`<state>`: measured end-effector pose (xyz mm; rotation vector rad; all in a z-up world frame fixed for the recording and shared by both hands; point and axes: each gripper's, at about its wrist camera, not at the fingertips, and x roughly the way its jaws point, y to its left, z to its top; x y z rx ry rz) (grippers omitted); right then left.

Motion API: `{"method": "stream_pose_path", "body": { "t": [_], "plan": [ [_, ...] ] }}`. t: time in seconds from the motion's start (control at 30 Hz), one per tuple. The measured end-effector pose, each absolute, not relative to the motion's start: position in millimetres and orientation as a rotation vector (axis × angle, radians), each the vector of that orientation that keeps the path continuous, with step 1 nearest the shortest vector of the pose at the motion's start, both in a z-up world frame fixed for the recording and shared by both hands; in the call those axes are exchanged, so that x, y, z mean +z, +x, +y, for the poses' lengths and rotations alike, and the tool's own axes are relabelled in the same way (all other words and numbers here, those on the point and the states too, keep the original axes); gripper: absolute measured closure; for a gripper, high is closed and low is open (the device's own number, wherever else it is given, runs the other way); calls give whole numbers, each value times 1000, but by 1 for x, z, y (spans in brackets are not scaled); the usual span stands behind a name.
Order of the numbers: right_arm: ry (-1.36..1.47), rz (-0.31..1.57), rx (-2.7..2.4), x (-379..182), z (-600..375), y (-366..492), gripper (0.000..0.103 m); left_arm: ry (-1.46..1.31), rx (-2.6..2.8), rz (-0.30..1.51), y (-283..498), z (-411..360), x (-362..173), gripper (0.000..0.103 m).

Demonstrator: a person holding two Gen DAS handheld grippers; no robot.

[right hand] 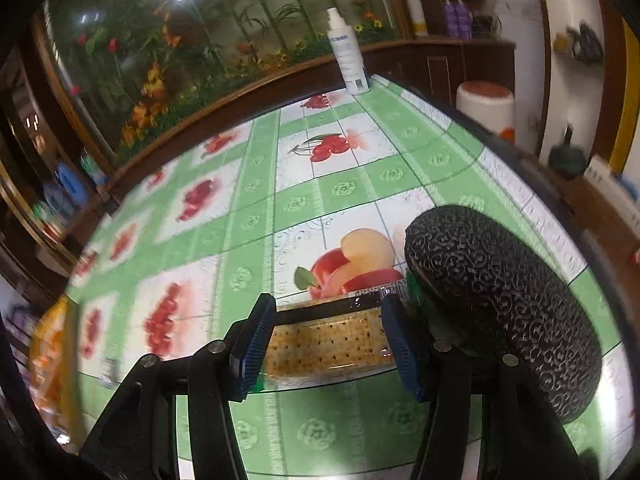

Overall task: Organize snacks
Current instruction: 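Grasp the green-ended cracker pack with right tool while left tool grasps another candy pack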

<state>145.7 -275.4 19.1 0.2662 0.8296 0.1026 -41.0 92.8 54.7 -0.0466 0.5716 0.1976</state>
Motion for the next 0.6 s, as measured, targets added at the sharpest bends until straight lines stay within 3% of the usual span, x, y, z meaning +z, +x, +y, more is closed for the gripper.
{"method": "stream_pose_path", "body": {
  "t": [0.17,0.3,0.43,0.6],
  "plan": [
    [213,854,135,19,-254,130,44,-39,192,578,-44,84,56,69],
    [408,944,480,19,-236,118,49,-60,154,609,-39,83,57,69],
    [274,819,415,42,-233,115,43,-110,79,657,-29,79,58,69],
    [313,907,458,22,-233,144,38,-212,-36,757,-2,70,56,69]
  ]
}}
